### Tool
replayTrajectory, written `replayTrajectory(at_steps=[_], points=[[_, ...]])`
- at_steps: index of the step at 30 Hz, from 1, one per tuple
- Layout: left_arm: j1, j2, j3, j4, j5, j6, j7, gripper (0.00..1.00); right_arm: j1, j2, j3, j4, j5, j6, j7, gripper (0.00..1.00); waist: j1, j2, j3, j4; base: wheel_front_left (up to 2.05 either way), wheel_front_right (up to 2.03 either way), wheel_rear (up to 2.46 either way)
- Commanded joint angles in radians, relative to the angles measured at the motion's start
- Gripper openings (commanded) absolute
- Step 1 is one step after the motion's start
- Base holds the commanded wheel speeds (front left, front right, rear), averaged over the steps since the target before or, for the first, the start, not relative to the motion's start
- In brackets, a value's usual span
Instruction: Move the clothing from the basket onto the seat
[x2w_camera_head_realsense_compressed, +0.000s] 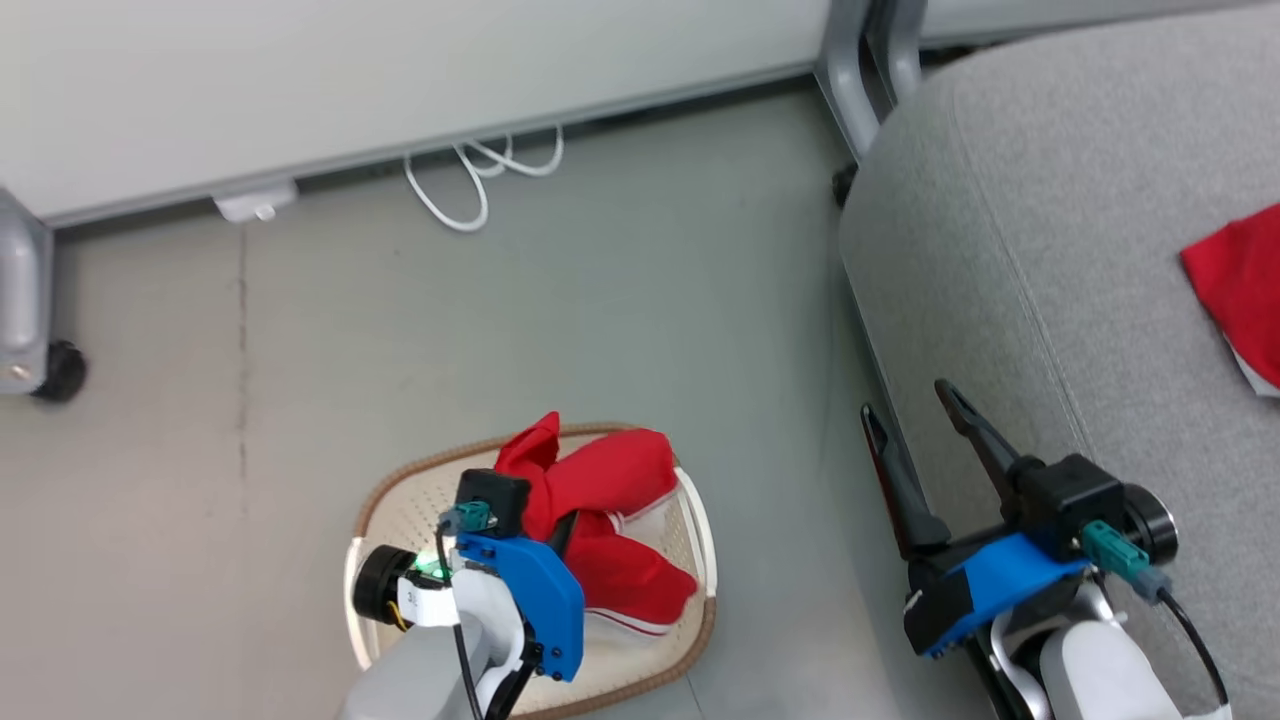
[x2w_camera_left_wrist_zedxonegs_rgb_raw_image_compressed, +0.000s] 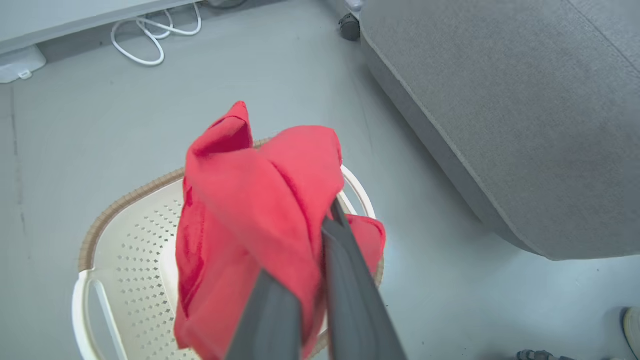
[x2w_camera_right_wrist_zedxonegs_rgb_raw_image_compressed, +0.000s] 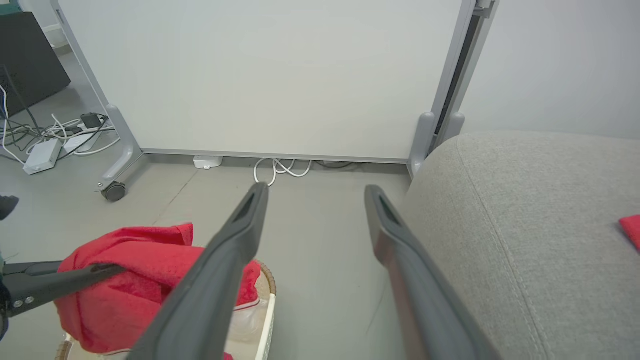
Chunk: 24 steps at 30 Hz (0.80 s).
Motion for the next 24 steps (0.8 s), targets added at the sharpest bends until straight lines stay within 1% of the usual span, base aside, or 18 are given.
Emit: replayTrajectory(at_steps=[1,7,14,18,24], points=[[0.011,-0.001,-0.016,-0.011,-0.007,-0.008,-0.009,0.0,0.026,-0.005,-0.004,0.001,-0.006,0.0,0.005,1.0,0.0003,-0.0002,-0.075,0.045,0.0,0.0,0.0],[-0.032,-0.001,-0.103,-0.057,-0.016,-0.008,-0.032,0.0,0.076,-0.003,-0.005,0.007,0.006,0.0,0.022,1.0,0.0003,-0.0002,-0.153,0.064,0.0,0.0,0.0],[-0.094,-0.001,-0.18,-0.147,-0.042,-0.008,-0.073,0.0,0.117,0.005,-0.003,0.015,0.017,0.0,0.034,1.0,0.0003,-0.0002,-0.224,0.081,0.0,0.0,0.0],[-0.134,-0.001,-0.22,-0.192,-0.049,0.011,-0.091,0.0,0.132,0.007,-0.001,0.016,0.021,0.0,0.041,1.0,0.0003,-0.0002,-0.251,0.087,0.0,0.0,0.0],[-0.207,0.0,-0.268,-0.272,-0.082,0.026,-0.103,0.0,0.14,0.009,0.0,0.011,0.024,0.0,0.049,1.0,0.0003,-0.0002,-0.264,0.094,0.0,0.0,0.0]])
